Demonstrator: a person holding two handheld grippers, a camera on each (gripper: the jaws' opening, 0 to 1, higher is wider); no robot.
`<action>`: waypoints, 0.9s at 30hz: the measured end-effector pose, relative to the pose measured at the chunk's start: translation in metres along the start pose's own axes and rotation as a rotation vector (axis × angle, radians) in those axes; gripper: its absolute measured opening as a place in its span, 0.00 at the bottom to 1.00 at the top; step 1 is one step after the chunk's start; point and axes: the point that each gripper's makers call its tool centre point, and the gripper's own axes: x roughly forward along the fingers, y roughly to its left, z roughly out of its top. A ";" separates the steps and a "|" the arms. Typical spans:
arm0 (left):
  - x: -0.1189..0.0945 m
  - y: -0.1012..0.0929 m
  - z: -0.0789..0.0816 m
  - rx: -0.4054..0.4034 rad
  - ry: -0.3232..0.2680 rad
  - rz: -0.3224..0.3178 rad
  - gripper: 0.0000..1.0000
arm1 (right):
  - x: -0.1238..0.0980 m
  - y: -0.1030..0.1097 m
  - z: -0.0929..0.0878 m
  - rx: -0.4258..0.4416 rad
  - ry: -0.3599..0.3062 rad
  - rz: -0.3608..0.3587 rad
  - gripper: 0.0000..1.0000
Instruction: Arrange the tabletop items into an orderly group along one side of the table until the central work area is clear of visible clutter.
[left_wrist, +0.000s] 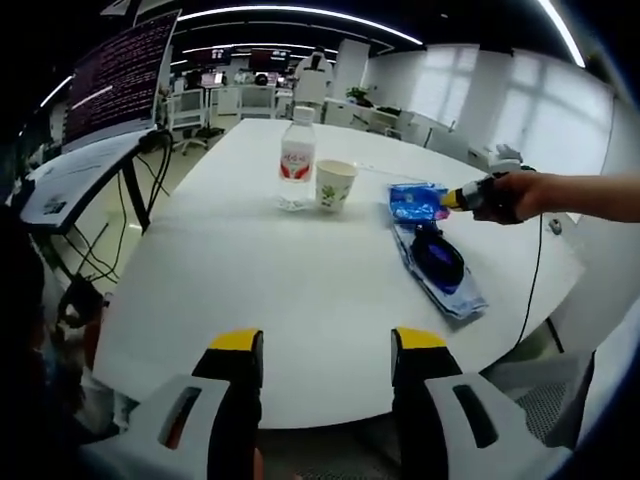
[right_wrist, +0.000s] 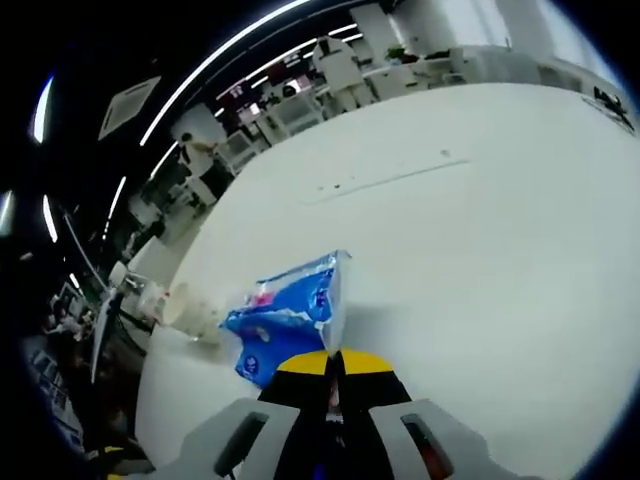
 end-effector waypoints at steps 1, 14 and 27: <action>-0.001 0.000 -0.001 -0.001 0.000 0.001 0.51 | 0.002 0.002 0.001 -0.004 0.002 0.003 0.00; -0.002 0.000 -0.006 -0.015 0.003 0.015 0.51 | 0.030 0.003 -0.004 -0.038 0.064 0.007 0.00; -0.005 -0.003 -0.009 -0.011 0.027 0.018 0.51 | 0.050 0.004 -0.017 -0.115 0.132 0.038 0.00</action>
